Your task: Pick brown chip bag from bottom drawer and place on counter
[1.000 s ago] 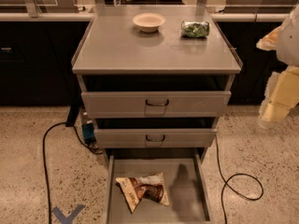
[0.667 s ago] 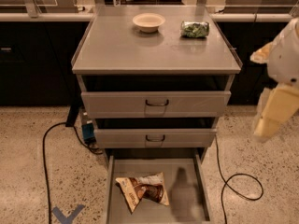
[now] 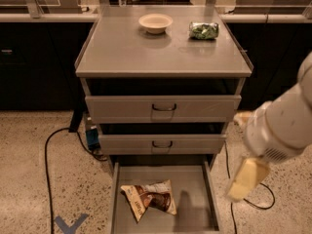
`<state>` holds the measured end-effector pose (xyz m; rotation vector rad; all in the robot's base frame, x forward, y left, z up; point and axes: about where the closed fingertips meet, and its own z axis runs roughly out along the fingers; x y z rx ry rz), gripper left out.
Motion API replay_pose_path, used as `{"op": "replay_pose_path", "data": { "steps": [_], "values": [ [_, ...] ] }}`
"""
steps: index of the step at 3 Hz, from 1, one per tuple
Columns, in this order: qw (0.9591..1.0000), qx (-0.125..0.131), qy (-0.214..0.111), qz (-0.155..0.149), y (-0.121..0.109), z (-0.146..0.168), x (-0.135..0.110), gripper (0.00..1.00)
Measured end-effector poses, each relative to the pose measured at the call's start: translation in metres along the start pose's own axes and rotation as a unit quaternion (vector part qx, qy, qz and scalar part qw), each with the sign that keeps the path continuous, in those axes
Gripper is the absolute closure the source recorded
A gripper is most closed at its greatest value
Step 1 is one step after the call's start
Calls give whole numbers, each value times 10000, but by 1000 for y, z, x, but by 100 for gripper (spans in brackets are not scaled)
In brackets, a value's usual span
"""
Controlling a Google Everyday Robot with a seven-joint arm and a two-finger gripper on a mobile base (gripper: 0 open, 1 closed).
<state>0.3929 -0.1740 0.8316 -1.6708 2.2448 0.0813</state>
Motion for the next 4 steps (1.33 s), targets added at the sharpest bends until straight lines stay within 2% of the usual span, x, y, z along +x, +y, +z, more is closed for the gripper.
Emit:
{"op": "replay_pose_path", "data": {
  "steps": [1, 2, 3, 4],
  "values": [
    [9957, -737, -212, 520, 40, 96, 21, 0],
    [9858, -1448, -385, 754, 64, 178, 42, 0],
    [9858, -1448, -385, 754, 64, 178, 42, 0],
    [9826, -1557, -642, 787, 70, 215, 39, 0]
  ]
}}
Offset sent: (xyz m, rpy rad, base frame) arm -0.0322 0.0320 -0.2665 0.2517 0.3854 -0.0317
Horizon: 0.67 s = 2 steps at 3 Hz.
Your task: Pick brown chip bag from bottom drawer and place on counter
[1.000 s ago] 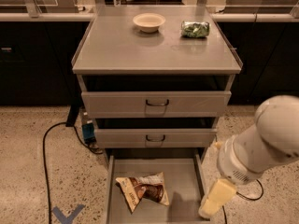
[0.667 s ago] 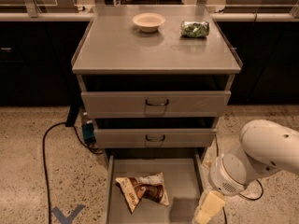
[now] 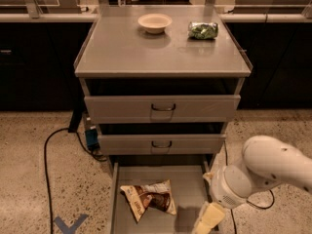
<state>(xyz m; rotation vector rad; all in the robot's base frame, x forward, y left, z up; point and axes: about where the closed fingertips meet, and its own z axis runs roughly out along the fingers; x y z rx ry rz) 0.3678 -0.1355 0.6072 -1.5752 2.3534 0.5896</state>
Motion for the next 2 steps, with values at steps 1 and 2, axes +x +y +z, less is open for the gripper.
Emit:
{"op": "replay_pose_path", "data": {
  "steps": [1, 2],
  "values": [
    [9988, -229, -435, -21, -11, 79, -8, 0],
    [9945, -127, -1013, 217, -48, 145, -29, 0]
  ]
}}
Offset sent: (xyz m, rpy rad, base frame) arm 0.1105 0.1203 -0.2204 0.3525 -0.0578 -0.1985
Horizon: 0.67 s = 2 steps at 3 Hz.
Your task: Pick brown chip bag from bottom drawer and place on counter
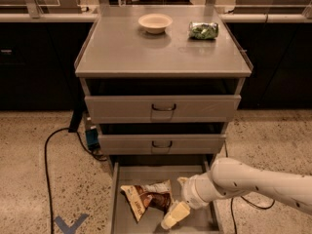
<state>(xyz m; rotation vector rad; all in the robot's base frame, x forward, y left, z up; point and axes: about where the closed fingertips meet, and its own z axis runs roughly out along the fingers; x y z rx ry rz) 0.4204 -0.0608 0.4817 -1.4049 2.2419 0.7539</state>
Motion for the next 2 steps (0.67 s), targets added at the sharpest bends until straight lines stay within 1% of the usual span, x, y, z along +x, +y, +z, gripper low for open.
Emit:
{"op": "replay_pose_path", "data": {
  "steps": [1, 2],
  "values": [
    [9959, 264, -605, 618, -50, 59, 7, 0],
    [9959, 267, -605, 612, -50, 59, 7, 0]
  ]
}}
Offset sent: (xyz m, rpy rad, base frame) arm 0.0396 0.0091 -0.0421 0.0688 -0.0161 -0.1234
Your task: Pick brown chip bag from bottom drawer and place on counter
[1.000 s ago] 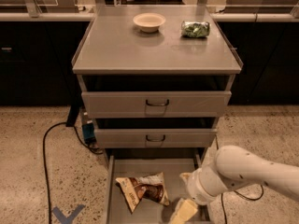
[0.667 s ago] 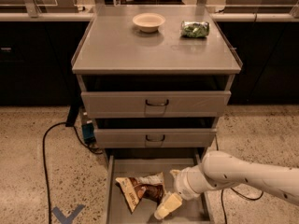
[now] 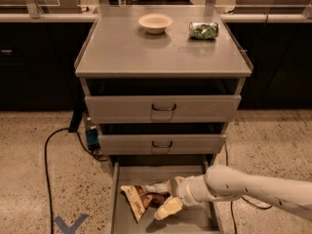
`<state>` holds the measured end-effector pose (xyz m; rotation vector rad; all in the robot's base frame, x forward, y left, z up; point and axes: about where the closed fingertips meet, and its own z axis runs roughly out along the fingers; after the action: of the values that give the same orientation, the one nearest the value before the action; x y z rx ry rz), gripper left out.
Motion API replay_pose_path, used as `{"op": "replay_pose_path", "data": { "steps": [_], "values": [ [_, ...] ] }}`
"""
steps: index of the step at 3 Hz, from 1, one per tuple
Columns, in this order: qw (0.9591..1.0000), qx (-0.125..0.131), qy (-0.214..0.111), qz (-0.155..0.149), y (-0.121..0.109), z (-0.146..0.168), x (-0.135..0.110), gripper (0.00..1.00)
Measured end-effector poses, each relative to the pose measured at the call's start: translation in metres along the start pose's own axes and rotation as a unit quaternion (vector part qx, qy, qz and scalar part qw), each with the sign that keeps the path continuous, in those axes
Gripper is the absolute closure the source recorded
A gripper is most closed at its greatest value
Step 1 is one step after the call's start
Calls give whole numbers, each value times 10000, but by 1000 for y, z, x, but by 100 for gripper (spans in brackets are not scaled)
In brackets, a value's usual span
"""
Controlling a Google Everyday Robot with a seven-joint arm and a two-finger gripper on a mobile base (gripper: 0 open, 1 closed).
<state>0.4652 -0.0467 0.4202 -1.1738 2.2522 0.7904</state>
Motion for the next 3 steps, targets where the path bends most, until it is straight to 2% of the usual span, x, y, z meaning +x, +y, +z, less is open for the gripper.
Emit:
{"op": "replay_pose_path", "data": {
  "steps": [1, 2, 3],
  "values": [
    [9999, -21, -144, 53, -2, 10, 6, 0],
    [9987, -125, -476, 122, -15, 45, 14, 0],
    [9964, -312, -713, 340, -25, 103, 34, 0]
  ]
}}
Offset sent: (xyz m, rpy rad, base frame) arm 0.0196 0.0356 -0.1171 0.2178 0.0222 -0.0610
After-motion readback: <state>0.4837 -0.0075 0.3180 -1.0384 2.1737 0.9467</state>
